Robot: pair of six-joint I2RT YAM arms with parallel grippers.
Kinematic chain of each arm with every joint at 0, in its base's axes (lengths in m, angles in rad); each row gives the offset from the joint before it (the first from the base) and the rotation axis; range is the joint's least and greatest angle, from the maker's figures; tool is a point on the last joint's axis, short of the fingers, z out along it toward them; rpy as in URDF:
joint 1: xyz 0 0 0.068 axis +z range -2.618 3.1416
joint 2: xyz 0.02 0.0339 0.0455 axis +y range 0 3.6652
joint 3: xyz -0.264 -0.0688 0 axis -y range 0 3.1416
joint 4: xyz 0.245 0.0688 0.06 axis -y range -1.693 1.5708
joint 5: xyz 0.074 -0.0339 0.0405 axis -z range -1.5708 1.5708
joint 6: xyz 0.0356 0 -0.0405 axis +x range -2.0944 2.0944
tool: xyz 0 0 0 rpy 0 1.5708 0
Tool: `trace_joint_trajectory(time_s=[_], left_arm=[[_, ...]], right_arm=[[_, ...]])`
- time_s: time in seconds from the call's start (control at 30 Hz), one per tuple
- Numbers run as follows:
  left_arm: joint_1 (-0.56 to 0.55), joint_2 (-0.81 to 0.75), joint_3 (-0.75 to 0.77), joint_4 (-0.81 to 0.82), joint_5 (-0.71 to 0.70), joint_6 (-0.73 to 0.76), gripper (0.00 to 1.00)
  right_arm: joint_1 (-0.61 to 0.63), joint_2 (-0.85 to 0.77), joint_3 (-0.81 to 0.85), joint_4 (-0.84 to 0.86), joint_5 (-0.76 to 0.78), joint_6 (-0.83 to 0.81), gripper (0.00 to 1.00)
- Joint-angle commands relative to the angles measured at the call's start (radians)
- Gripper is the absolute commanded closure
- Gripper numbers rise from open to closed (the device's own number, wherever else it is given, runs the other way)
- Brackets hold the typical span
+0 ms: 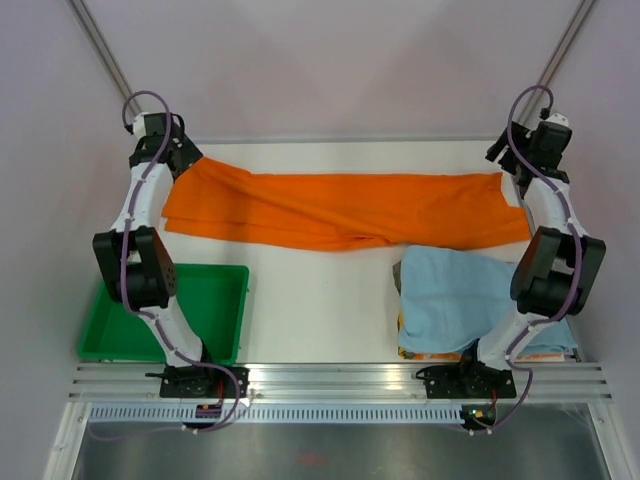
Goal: Fold and stack the trousers
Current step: Fold the trousers
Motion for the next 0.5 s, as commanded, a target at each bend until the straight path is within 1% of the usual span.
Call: trace_joint_trajectory(time_s=[0.0, 0.03, 0.17, 0.33, 0.37, 0.43, 0.47], left_arm=[[0.051, -0.136, -0.181, 0.049, 0.014, -0.05, 0.0], [0.069, -0.144, -0.209, 0.049, 0.049, -0.062, 0.0], [0.11, -0.146, -0.329, 0.075, 0.114, -0.147, 0.03], [0.132, -0.103, -0.412, 0.232, 0.209, -0.231, 0.12], [0.132, -0.095, -0.427, 0.259, 0.223, -0.255, 0.16], [0.132, -0.072, -0.441, 0.339, 0.258, -0.292, 0.19], [0.132, -0.063, -0.45, 0.365, 0.27, -0.305, 0.22]], right_arm=[[-0.002, -0.148, -0.163, 0.009, -0.003, 0.038, 0.15], [-0.002, -0.192, -0.231, 0.015, -0.012, 0.039, 0.15], [-0.002, -0.259, -0.345, 0.023, 0.005, 0.048, 0.15], [-0.002, -0.254, -0.41, 0.056, -0.015, 0.084, 0.18], [-0.002, -0.244, -0.41, 0.055, -0.021, 0.093, 0.18], [-0.002, -0.218, -0.407, 0.049, -0.033, 0.098, 0.19], [-0.002, -0.21, -0.408, 0.05, -0.035, 0.102, 0.19]])
